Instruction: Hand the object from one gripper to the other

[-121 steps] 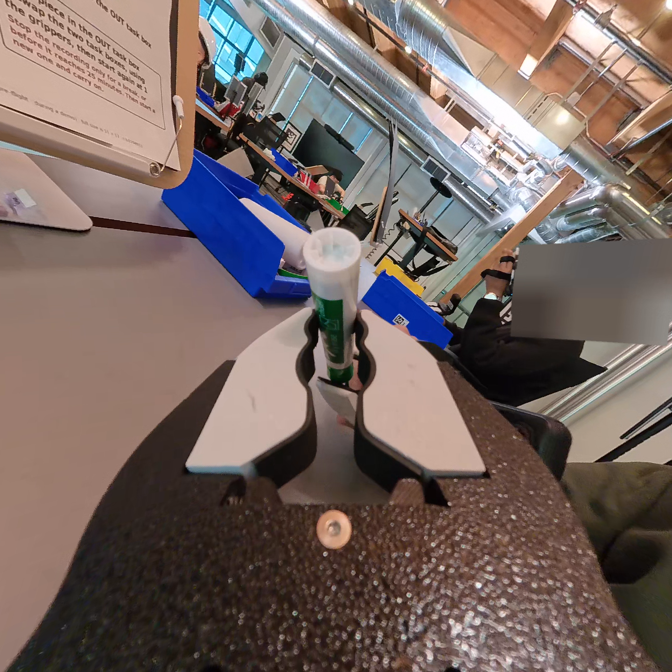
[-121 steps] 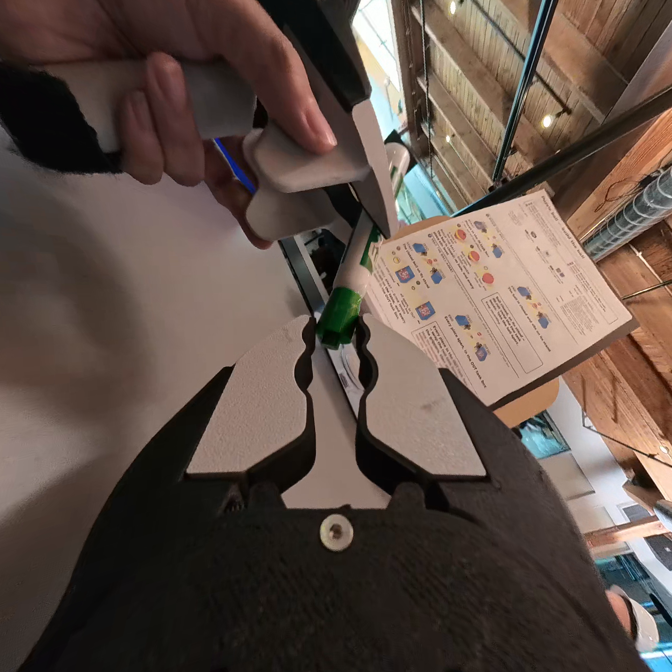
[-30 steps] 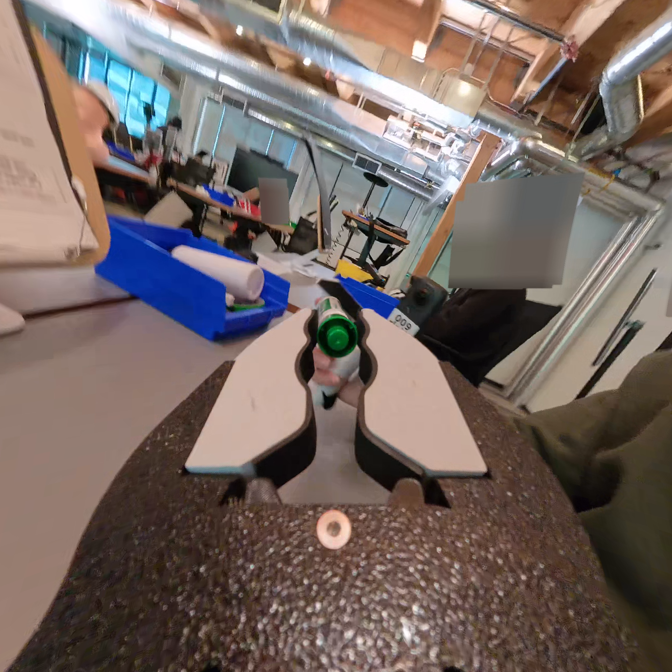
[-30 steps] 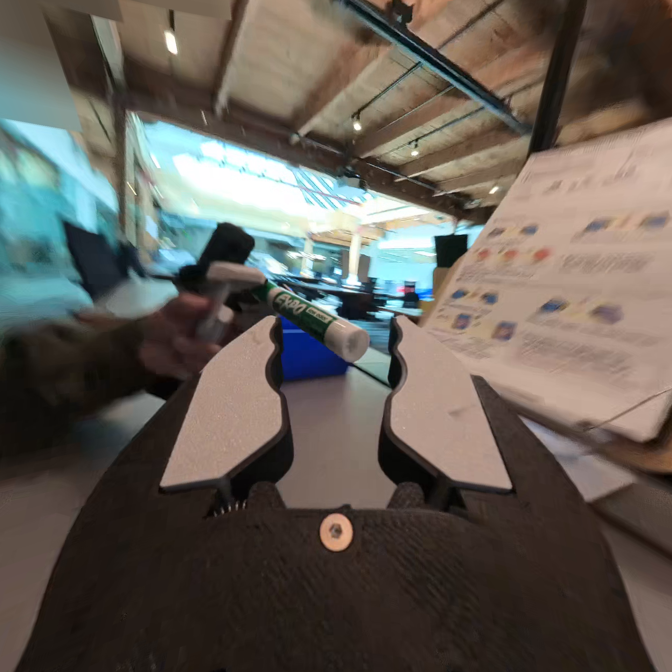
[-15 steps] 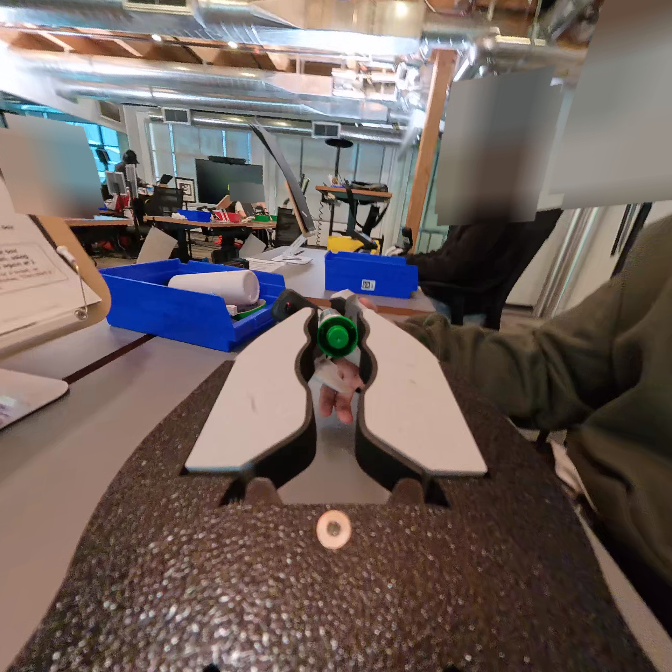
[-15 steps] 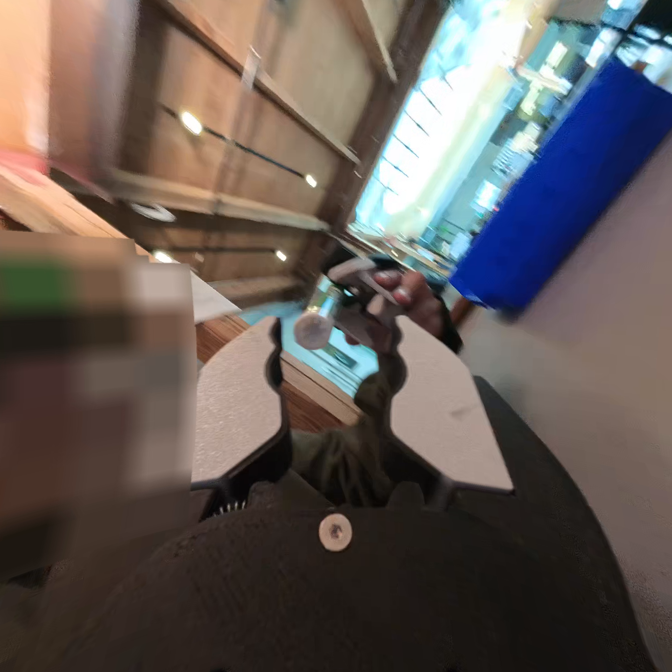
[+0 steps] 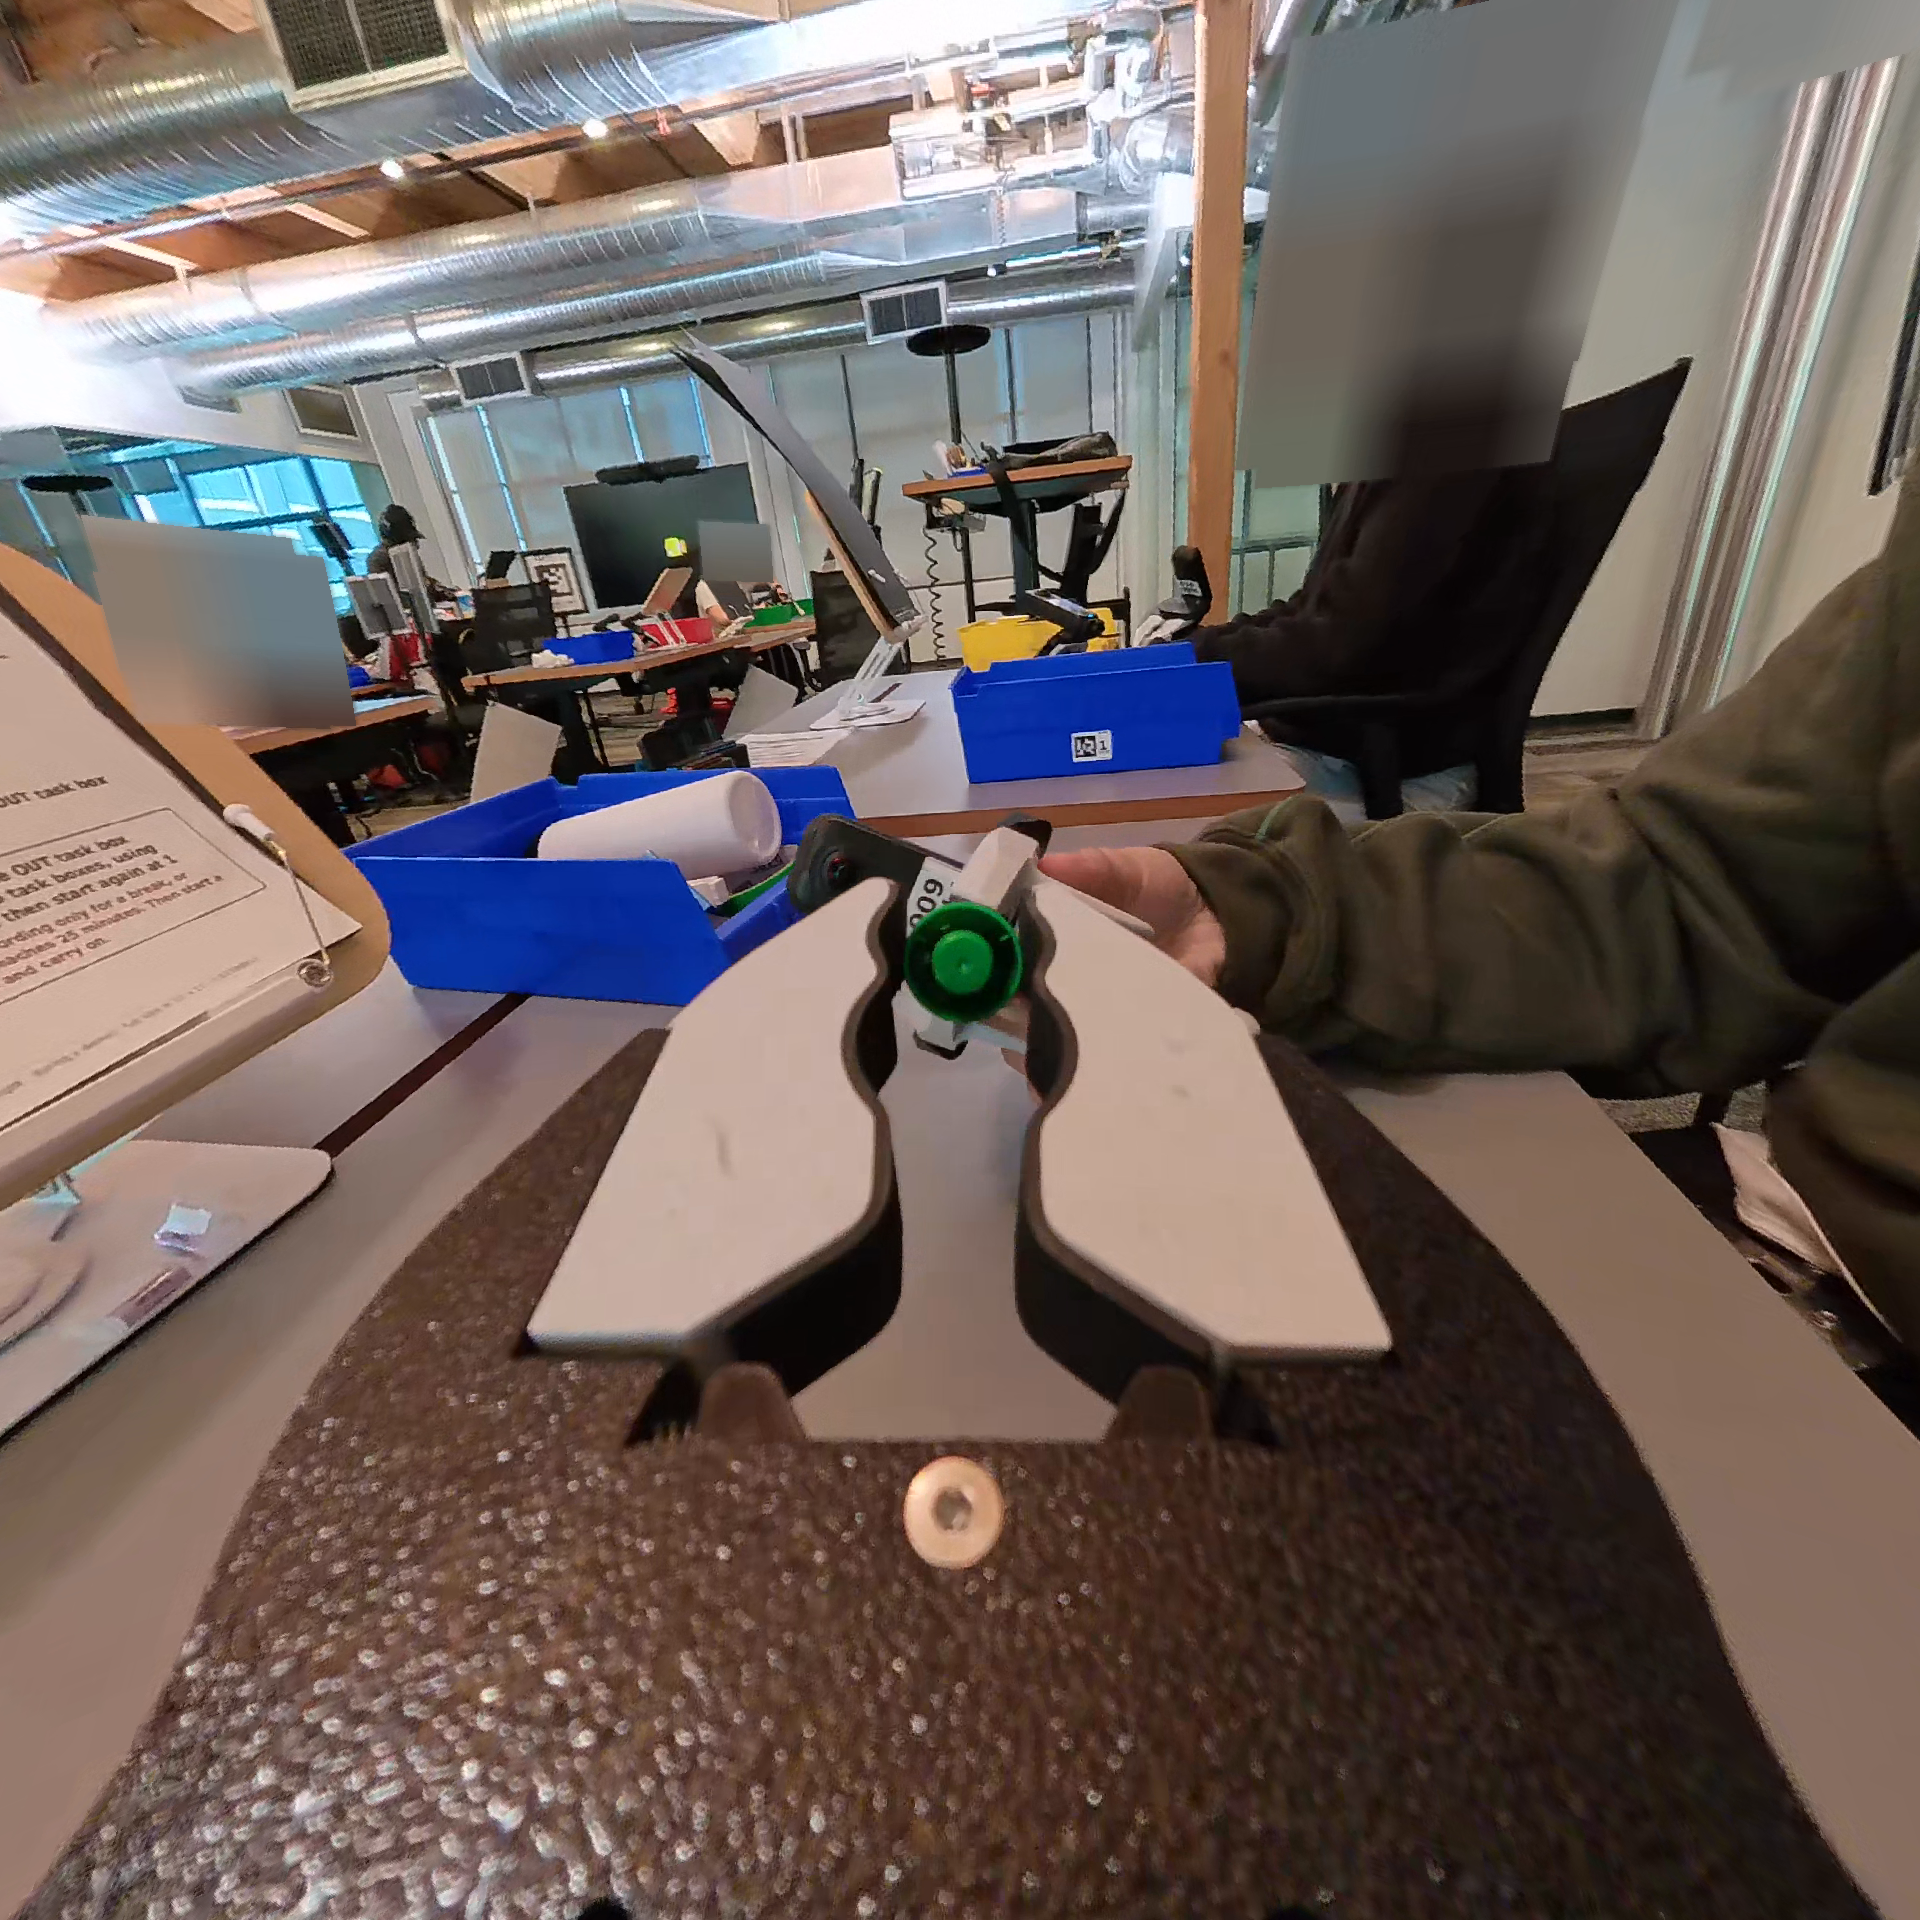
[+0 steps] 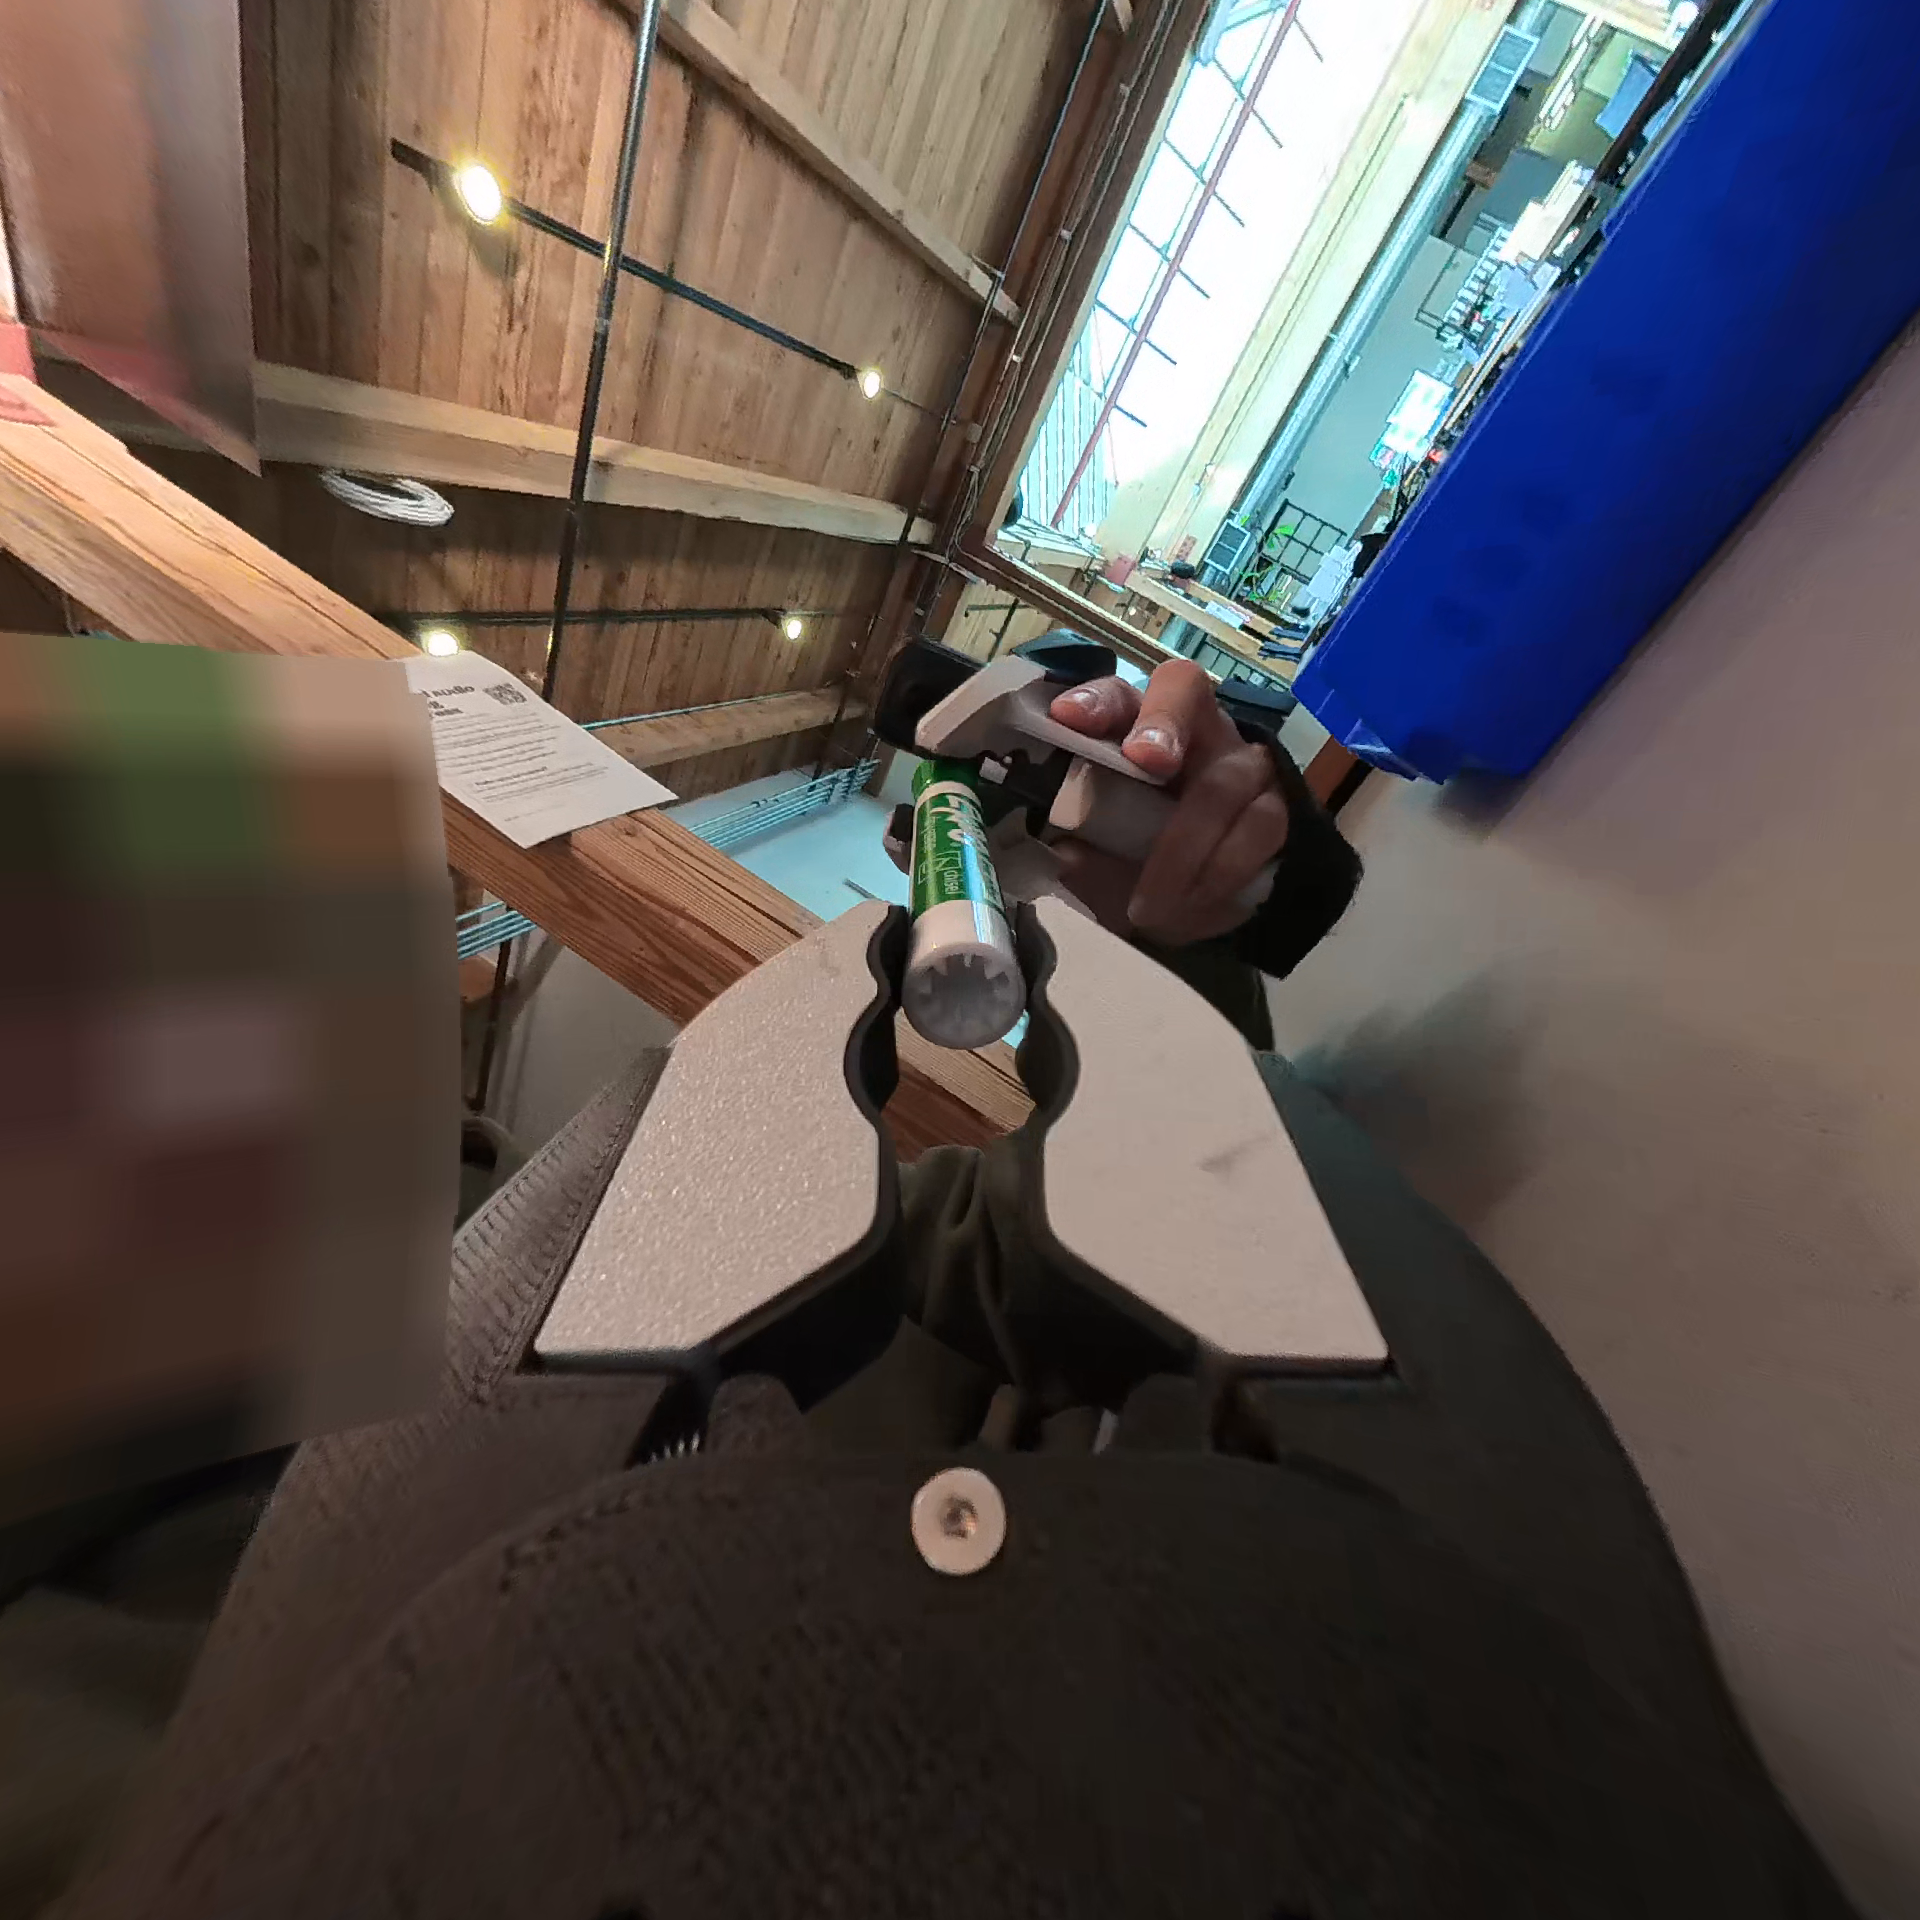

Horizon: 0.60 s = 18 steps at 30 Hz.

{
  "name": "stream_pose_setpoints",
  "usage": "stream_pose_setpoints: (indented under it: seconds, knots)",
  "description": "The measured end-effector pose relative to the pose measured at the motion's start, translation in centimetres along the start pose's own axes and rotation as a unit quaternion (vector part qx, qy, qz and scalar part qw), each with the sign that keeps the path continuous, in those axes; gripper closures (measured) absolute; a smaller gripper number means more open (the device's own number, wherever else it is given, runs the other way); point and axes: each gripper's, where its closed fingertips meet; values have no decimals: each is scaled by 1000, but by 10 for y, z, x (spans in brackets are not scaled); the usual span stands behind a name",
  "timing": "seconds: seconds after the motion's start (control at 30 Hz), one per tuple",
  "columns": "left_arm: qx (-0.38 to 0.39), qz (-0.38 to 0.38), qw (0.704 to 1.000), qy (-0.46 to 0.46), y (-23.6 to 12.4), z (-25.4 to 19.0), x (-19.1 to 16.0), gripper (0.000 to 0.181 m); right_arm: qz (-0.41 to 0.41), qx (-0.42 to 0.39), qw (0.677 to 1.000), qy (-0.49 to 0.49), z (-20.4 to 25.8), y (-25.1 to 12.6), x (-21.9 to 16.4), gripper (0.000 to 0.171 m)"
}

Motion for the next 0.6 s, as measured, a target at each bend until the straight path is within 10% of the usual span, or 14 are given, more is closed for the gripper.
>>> stream_pose_setpoints:
  seconds: [0.27, 0.4, 0.6]
  knots:
    - [37, 71, 970, -230, 1, 20, -30, 112, -41, -112, 961, -249, 3, -8, 20, 151]
    - [-24, 65, 901, -429, 1, 9, -43, 122, -40, -171, 880, -441, 15, -11, 23, 151]
    - [-74, 76, 874, -475, 3, -8, -51, 129, 50, -215, 702, -677, 8, -4, -1, 150]
Point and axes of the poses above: each gripper's, where its closed fingertips meet, y out along the fingers, x out of its top, z = x × y across the jaws, and after that the axes turned 15 degrees about y, right-handed
